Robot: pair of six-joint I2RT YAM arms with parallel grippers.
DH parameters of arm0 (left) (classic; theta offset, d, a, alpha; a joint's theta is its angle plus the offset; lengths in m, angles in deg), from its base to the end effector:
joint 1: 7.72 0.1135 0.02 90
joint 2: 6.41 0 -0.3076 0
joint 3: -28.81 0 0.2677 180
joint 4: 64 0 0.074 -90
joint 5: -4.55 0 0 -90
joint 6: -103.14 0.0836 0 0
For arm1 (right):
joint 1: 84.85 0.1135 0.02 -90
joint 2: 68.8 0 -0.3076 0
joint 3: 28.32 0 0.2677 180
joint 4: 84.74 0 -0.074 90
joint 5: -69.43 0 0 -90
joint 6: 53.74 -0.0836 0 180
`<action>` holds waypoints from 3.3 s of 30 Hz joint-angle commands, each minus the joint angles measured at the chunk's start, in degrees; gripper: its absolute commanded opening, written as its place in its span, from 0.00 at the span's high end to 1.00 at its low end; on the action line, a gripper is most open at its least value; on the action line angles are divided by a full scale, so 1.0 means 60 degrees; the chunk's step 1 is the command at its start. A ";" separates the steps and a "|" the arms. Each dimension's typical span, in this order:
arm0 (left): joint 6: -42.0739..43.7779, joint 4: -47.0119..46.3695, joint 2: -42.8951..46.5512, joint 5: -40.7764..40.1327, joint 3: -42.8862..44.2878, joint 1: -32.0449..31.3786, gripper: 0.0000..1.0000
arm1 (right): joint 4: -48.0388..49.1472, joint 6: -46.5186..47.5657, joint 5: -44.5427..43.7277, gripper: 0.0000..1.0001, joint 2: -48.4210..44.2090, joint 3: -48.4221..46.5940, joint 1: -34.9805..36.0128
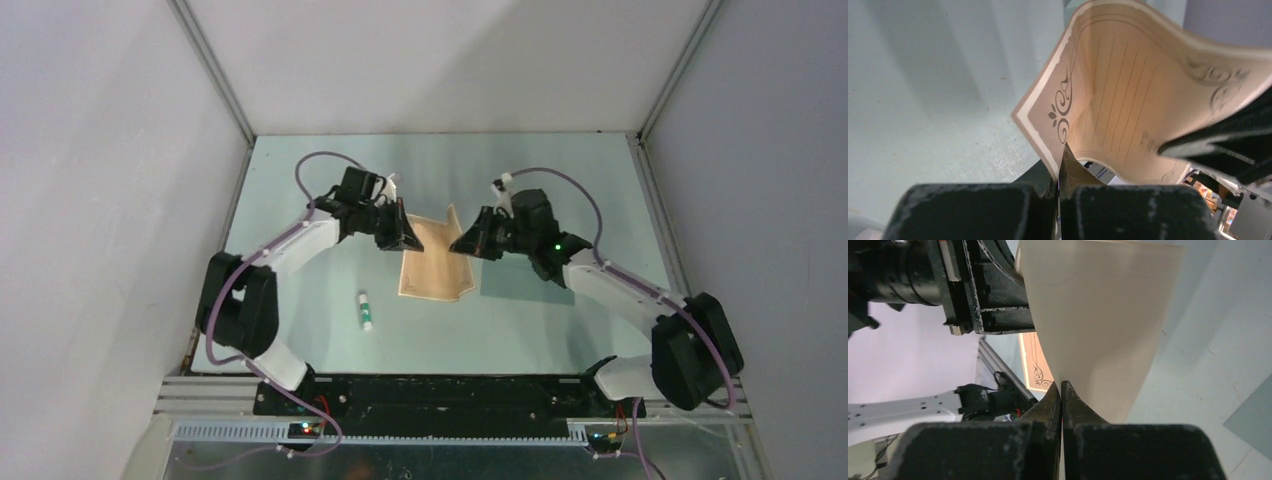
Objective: Place the letter into the envelope and seal it
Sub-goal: Fold the letter.
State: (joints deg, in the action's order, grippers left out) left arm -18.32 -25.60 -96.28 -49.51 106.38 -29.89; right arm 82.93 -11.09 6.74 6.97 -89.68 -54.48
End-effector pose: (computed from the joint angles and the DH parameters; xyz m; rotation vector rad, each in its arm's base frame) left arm 0.3247 -0.1853 0.2544 0.0884 2.5830 -1.1567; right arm 0.2706 0.2030 0.2783 -0.0008 2.2537 1.2830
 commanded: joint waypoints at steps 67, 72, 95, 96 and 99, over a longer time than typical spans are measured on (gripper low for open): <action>0.0630 0.0511 -0.3378 -0.1922 0.1141 -0.0018 1.00 | -0.4170 0.3768 -0.4264 1.00 0.3032 -0.3409 0.1263; 0.0662 0.0672 -0.3912 -0.2163 0.1190 -0.0013 1.00 | -0.4117 0.3497 -0.4282 1.00 0.3499 -0.3734 0.1708; 0.0535 0.0901 -0.2732 -0.1690 0.0996 0.0092 1.00 | -0.1964 0.0657 -0.3666 1.00 0.5518 -0.4516 0.2579; 0.0597 0.1204 -0.2535 -0.1839 0.1125 0.0114 1.00 | -0.1927 0.0649 -0.3664 1.00 0.5590 -0.4523 0.2567; 0.0755 0.1371 -0.2237 -0.1482 0.1137 0.0248 1.00 | -0.2037 0.0560 -0.3639 1.00 0.5737 -0.4570 0.2431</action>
State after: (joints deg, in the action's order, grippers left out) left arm -15.22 -19.98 -115.62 -59.78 111.82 -29.43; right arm 68.17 -5.52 -15.16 40.63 -114.92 -39.00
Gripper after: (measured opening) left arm 0.009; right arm 0.007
